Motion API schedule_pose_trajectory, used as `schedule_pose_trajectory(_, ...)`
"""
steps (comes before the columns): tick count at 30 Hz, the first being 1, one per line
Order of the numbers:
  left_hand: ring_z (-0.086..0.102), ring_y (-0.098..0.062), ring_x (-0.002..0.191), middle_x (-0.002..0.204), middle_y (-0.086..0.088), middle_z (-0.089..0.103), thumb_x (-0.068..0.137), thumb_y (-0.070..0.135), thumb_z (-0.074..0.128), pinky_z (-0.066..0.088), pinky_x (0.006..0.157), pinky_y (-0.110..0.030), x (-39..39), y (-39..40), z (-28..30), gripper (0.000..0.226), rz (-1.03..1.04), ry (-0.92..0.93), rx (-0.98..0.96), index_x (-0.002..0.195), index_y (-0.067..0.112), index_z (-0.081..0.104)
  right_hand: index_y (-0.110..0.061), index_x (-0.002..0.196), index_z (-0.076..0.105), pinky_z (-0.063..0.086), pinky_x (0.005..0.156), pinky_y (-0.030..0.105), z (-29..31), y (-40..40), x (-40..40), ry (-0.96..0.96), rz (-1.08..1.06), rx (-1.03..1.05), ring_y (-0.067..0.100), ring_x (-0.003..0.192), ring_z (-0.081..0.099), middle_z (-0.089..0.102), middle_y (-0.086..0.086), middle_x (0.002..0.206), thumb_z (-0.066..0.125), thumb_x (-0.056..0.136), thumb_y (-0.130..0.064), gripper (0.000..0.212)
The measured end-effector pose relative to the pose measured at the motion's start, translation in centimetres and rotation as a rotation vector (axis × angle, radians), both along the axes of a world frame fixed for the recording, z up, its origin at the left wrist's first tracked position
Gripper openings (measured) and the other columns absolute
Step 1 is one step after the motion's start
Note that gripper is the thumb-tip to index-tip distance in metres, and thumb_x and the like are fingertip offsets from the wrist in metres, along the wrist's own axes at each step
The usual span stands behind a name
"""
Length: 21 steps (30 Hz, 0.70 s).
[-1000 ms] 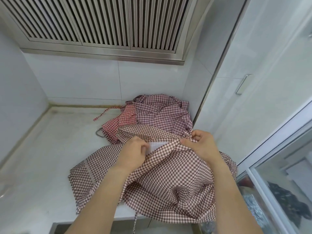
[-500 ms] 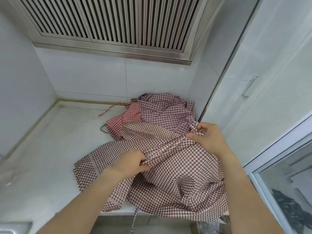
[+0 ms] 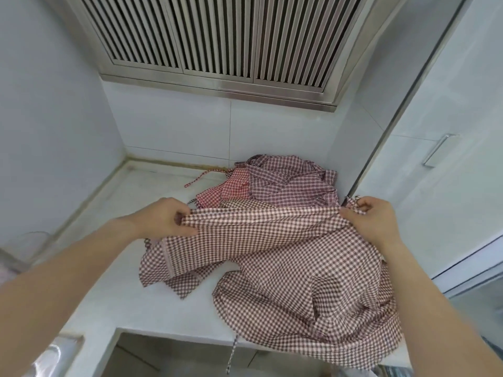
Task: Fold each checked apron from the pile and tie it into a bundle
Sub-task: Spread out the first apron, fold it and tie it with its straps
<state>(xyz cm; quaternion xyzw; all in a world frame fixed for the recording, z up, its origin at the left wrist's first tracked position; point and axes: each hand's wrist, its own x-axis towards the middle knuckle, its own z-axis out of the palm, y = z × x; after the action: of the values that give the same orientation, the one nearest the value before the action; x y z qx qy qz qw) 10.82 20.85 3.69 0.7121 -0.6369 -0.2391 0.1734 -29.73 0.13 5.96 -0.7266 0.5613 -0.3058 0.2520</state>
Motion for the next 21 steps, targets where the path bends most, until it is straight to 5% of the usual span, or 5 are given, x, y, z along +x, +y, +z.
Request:
schedule_pose_trajectory(10, 0.052, 0.001, 0.053, 0.056, 0.012, 0.059, 0.072, 0.038, 0.082, 0.037, 0.051, -0.012, 2.3, 1.1, 4.4, 0.031, 0.234, 0.258, -0.202, 0.069, 0.012, 0.065, -0.01, 0.073, 0.061, 0.04, 0.058, 0.026, 1.1, -1.6, -0.2, -0.053, -0.056, 0.047, 0.015, 0.065, 0.053, 0.062, 0.005, 0.074, 0.081, 0.08, -0.022, 0.025)
schedule_pose_trajectory(15, 0.065, -0.002, 0.064, 0.076, -0.001, 0.07, 0.079, 0.013, 0.082, 0.048, 0.056, -0.01, 2.7, 1.5, 4.1, 0.017, 0.393, 0.484, -0.262, 0.085, 0.003, 0.07, -0.003, 0.091, 0.07, 0.051, 0.077, 0.037, 0.7, -2.1, -0.4, -0.096, -0.137, 0.108, 0.03, 0.085, 0.064, 0.07, 0.013, 0.09, 0.084, 0.077, -0.028, 0.032)
schedule_pose_trajectory(21, 0.073, -0.016, 0.087, 0.101, -0.011, 0.075, 0.082, 0.007, 0.076, 0.056, 0.075, -0.024, 3.1, 1.4, 3.7, 0.025, 0.566, 0.779, -0.367, 0.106, 0.009, 0.07, -0.003, 0.09, 0.069, 0.048, 0.065, 0.031, 1.1, -2.0, -0.3, -0.162, -0.154, 0.095, 0.027, 0.08, 0.063, 0.068, 0.011, 0.087, 0.084, 0.076, -0.035, 0.038)
